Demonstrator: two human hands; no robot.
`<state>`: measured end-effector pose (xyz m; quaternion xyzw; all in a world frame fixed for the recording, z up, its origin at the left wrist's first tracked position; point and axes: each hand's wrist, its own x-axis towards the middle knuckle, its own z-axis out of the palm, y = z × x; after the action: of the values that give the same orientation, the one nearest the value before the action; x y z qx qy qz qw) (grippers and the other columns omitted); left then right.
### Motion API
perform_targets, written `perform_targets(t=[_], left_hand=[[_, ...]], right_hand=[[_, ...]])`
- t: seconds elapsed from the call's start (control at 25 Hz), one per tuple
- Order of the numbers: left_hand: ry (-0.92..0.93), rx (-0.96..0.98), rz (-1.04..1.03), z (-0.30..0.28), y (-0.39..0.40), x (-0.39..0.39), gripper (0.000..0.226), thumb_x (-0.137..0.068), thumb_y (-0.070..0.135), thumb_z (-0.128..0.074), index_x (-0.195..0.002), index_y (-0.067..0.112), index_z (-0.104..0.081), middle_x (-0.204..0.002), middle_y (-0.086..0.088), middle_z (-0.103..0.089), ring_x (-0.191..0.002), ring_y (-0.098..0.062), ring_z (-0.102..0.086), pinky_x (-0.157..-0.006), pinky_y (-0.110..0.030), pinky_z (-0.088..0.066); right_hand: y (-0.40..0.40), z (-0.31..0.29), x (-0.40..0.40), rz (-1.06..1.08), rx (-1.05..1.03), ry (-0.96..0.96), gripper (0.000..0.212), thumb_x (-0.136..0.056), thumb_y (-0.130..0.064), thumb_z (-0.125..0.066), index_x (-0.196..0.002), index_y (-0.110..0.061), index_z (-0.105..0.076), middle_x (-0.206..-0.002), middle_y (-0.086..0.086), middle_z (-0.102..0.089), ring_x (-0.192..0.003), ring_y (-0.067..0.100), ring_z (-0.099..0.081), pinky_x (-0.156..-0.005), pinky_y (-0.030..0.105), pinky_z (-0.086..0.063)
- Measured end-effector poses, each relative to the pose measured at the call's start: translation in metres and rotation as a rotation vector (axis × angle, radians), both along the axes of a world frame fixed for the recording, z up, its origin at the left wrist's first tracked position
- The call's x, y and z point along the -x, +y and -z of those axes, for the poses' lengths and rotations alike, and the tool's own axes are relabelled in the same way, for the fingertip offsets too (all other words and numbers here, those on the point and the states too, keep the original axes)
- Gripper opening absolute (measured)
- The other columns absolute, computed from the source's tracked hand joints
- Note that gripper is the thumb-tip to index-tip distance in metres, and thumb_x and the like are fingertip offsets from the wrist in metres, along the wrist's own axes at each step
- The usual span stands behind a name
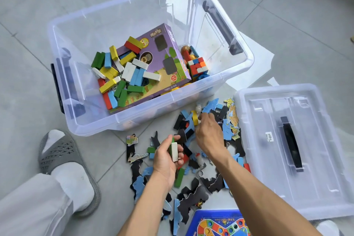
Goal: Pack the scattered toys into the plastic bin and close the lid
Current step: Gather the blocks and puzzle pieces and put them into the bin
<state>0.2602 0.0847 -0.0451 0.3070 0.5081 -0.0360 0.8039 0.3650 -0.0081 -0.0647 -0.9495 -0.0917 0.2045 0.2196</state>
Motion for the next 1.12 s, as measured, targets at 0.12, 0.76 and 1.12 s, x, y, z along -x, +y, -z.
perform_targets(t=[0.12,0.76,1.12], left_hand=[[0.013,-0.026,-0.010,-0.001,0.002,-0.007,0.023,-0.093,0.029,-0.052,-0.093,0.010,-0.065,-0.061,-0.003,-0.053,-0.046,-0.010,-0.045,-0.039,-0.018,-0.031],[0.035,-0.039,-0.047,0.010,0.015,0.010,0.025,-0.092,0.030,-0.053,-0.095,0.009,-0.067,-0.065,-0.005,-0.057,-0.048,-0.012,-0.050,-0.043,-0.021,-0.032],[-0.037,0.033,-0.082,-0.039,0.011,-0.002,0.028,-0.099,0.027,-0.040,-0.098,0.011,-0.062,-0.061,-0.007,-0.059,-0.048,-0.016,-0.054,-0.043,-0.021,-0.036]], right_hand=[[0.015,0.003,-0.013,0.113,0.048,0.055,0.029,-0.100,-0.029,-0.044,-0.107,-0.004,-0.055,-0.107,0.015,-0.057,-0.093,0.038,-0.059,-0.070,0.037,-0.036],[0.053,0.004,-0.009,0.091,0.175,0.040,0.041,-0.086,-0.040,-0.062,-0.109,-0.007,-0.055,-0.107,0.011,-0.061,-0.096,0.033,-0.063,-0.072,0.036,-0.043],[-0.018,-0.055,0.040,0.618,-1.182,0.916,0.039,-0.076,-0.034,-0.055,-0.106,-0.010,-0.063,-0.069,0.011,-0.059,-0.039,0.015,-0.038,-0.039,0.020,-0.030]])
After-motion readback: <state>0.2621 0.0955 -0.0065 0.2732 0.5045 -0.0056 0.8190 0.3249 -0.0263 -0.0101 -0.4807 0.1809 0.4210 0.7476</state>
